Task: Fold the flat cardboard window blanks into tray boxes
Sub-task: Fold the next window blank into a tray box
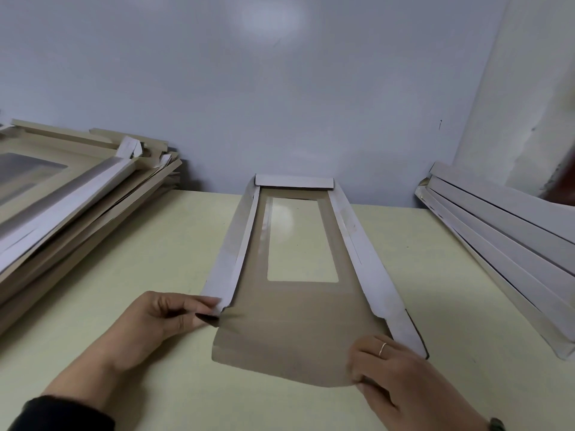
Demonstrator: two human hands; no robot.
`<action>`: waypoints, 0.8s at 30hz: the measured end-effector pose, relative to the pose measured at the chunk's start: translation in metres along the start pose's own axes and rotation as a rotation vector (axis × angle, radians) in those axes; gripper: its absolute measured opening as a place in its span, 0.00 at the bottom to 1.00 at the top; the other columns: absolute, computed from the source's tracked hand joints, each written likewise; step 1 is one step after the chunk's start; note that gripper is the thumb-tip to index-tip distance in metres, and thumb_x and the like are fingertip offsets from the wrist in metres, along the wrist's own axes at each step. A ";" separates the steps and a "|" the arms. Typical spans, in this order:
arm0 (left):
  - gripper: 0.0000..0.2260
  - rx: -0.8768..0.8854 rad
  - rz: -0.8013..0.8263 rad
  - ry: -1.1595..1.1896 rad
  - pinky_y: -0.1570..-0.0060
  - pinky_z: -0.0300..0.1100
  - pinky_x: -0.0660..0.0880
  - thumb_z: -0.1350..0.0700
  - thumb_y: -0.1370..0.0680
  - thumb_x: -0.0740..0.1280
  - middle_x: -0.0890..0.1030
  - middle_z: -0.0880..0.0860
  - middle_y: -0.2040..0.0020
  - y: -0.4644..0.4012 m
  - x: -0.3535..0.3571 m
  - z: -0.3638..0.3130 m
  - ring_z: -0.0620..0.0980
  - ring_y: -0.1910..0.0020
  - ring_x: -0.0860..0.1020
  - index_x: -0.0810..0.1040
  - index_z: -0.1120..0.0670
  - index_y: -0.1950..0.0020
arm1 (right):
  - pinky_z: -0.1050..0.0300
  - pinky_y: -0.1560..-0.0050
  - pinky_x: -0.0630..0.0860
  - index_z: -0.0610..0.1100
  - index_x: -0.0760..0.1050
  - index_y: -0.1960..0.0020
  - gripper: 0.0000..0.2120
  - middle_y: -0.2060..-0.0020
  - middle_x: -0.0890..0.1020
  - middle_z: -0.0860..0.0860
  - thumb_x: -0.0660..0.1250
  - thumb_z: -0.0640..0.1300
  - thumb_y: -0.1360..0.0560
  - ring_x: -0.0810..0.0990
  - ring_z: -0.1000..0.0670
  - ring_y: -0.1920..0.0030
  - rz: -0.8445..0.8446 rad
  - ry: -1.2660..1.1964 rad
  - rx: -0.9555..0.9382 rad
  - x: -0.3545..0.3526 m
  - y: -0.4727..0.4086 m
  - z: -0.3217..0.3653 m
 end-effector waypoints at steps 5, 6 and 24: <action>0.07 -0.047 -0.077 -0.005 0.63 0.36 0.76 0.61 0.27 0.67 0.84 0.57 0.61 0.001 -0.002 -0.001 0.47 0.65 0.79 0.85 0.58 0.61 | 0.64 0.72 0.68 0.46 0.67 0.69 0.09 0.68 0.71 0.57 0.66 0.36 0.42 0.67 0.57 0.68 0.024 -0.030 0.064 0.002 0.001 -0.003; 0.08 -0.016 -0.091 -0.040 0.64 0.34 0.75 0.62 0.26 0.67 0.84 0.55 0.62 0.001 0.000 -0.004 0.46 0.66 0.79 0.84 0.57 0.62 | 0.63 0.71 0.69 0.46 0.67 0.68 0.10 0.67 0.71 0.57 0.67 0.36 0.41 0.68 0.57 0.68 0.029 -0.029 0.067 0.002 0.002 -0.004; 0.21 0.297 -0.043 -0.667 0.61 0.31 0.66 0.68 0.22 0.58 0.70 0.45 0.59 0.002 0.043 -0.021 0.40 0.56 0.70 0.79 0.45 0.41 | 0.78 0.54 0.69 0.47 0.82 0.52 0.24 0.45 0.78 0.53 0.60 0.21 0.30 0.75 0.63 0.49 -0.016 -0.572 0.639 -0.003 0.014 -0.098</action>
Point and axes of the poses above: each hand's wrist, its own y-axis away from the middle knuckle, its own x-axis out of the palm, z = x × y, the point moved 5 cm from there along -y, towards the middle knuckle
